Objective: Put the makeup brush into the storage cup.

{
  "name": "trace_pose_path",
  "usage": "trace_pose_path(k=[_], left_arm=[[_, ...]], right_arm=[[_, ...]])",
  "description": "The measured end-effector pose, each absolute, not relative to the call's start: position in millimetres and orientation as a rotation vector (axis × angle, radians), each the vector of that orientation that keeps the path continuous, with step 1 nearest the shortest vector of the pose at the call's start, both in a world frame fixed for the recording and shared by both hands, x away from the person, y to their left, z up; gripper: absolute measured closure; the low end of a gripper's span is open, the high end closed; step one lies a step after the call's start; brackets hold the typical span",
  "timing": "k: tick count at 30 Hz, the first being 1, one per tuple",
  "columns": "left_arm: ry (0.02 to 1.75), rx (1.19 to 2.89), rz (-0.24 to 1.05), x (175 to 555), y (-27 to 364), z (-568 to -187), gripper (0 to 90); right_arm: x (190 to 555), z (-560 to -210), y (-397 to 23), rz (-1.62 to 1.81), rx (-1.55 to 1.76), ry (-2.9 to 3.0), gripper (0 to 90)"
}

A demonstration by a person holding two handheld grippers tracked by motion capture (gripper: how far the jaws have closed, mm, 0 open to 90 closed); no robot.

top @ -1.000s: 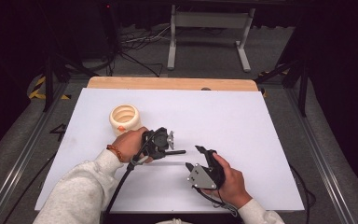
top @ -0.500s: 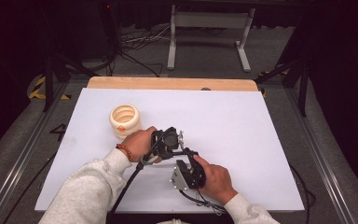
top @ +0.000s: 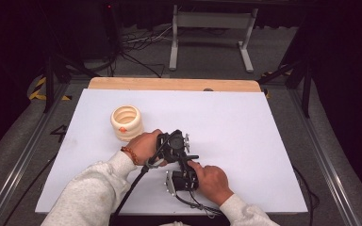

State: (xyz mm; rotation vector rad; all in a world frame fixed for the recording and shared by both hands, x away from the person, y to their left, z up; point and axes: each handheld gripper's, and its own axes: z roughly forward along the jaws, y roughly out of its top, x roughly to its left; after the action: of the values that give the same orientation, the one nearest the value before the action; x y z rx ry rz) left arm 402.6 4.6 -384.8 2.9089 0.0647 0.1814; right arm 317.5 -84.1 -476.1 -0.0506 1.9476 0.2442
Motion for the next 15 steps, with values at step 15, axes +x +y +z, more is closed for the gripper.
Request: trace_pose_path(k=[15], left_arm=[[0.127, 2.639, 0.15, 402, 35, -372, 72.6]], right_arm=[[316, -468, -89, 0.254, -0.019, 1.946, 79.9]])
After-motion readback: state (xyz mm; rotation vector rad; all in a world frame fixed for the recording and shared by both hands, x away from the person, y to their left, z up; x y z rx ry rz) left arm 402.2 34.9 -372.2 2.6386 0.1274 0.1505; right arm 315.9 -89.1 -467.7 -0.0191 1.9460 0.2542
